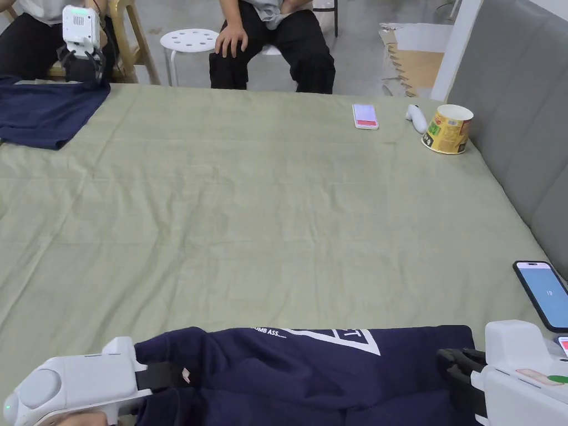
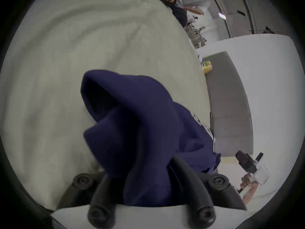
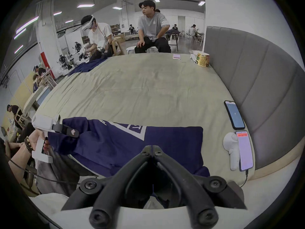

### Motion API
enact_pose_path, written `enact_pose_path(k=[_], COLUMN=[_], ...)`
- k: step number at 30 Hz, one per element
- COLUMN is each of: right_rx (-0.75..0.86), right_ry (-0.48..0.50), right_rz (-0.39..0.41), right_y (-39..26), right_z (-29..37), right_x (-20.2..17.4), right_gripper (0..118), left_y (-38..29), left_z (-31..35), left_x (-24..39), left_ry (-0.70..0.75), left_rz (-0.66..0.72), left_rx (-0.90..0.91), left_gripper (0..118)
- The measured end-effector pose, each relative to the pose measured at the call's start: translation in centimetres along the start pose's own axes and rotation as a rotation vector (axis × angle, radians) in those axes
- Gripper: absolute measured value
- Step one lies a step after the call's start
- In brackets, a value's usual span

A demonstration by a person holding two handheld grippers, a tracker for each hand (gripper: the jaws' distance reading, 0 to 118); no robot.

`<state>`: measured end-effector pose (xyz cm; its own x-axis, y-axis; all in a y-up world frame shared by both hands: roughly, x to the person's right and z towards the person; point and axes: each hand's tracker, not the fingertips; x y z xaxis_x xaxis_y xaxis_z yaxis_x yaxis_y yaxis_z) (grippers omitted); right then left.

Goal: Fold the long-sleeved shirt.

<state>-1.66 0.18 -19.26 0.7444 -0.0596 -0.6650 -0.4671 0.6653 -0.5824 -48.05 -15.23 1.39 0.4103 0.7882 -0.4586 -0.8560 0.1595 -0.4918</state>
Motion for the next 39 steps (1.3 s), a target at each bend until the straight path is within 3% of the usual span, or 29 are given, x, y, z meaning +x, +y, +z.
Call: enact_pose_path(k=[6,13,20,24,31,34,39], right_rx=[0.006,0.012,0.009,0.014,0.017,0.014,0.016], right_ry=[-0.021,-0.024,-0.004,0.01,0.005,0.007,-0.009], right_rz=[-0.011,-0.021,-0.015,-0.016,-0.027,-0.029,-0.053], right_y=[-0.2,-0.4,-0.4,-0.4,-0.7,-1.0,-1.8], right_z=[0.6,0.7,0.1,0.0,-0.2,0.0,0.9], right_x=[0.7,0.9,0.5,0.3,0.3,0.5,1.6], right_gripper=[0,0,0,0,0,0,0], left_y=[1.3,3.4,4.5,3.6,1.1,-0.6,-2.8], left_z=[3.0,8.2,13.1,13.3,9.4,5.4,-3.2], left_x=[0.0,-0.9,-2.7,0.7,10.4,14.8,17.8], left_ry=[-0.01,0.138,0.299,0.199,-0.04,-0.071,-0.014], left_rz=[0.031,-0.021,0.059,-0.034,-0.245,-0.354,-0.401], left_rx=[0.103,0.195,0.333,0.276,0.128,0.054,-0.117], left_gripper=[17,17,17,17,17,17,20])
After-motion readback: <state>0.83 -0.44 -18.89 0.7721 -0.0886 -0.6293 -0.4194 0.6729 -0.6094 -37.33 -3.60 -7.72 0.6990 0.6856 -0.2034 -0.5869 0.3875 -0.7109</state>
